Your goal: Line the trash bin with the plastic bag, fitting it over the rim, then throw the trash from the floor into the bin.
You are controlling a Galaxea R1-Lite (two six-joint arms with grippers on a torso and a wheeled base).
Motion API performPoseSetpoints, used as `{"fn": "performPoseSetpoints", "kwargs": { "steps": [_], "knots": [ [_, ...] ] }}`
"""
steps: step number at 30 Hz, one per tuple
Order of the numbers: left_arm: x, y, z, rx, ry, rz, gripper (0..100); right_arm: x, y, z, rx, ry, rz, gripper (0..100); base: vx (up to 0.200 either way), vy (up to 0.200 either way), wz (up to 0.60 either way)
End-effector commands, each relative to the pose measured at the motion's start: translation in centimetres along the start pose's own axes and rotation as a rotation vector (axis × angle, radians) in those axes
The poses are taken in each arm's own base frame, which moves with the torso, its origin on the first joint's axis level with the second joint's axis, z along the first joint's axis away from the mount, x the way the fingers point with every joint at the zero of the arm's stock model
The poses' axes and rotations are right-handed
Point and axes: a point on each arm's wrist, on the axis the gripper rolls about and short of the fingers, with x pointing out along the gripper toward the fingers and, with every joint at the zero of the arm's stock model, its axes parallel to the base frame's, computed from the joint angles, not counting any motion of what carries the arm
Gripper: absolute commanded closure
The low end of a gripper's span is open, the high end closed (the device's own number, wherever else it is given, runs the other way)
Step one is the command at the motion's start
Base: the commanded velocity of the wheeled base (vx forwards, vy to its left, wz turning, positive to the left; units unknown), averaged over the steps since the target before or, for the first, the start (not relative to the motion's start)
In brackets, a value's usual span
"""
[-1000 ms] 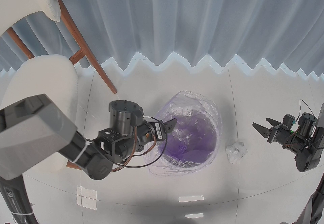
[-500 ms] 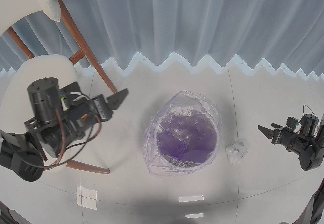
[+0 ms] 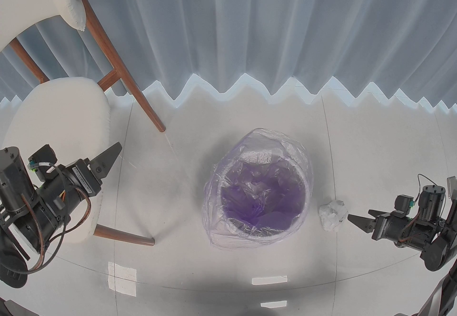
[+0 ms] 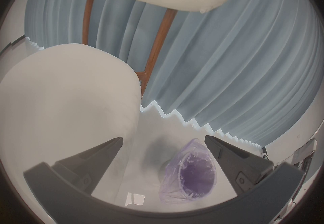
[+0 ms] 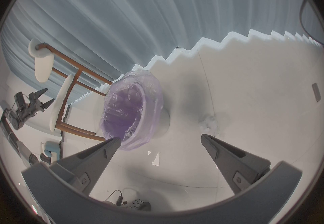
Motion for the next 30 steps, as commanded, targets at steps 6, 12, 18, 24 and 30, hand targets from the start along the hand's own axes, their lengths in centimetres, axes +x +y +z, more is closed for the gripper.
{"fn": "performPoseSetpoints", "kwargs": {
  "steps": [6,12,18,24,30],
  "knots": [
    [-3.1,1.7,0.3,-0.029,-0.059,0.053,0,9.2,4.1,0.3,0.016,0.153,0.073,0,0.0,0.0,0.0],
    [-3.1,1.8,0.2,-0.027,-0.056,0.06,0,14.2,3.9,2.5,0.013,0.165,0.038,0,0.0,0.0,0.0],
    [-3.2,1.8,0.1,-0.027,-0.053,0.061,0,17.4,3.3,3.0,0.009,0.213,-0.027,0,0.0,0.0,0.0],
    [-3.0,1.8,0.0,-0.023,-0.046,0.057,0,19.8,3.0,2.4,-0.045,0.223,-0.024,0,0.0,0.0,0.0],
    [-3.1,1.8,0.0,-0.009,-0.038,0.045,0,22.1,3.1,1.1,-0.126,0.237,-0.01,100,0.0,0.0,0.0]
  ]
}}
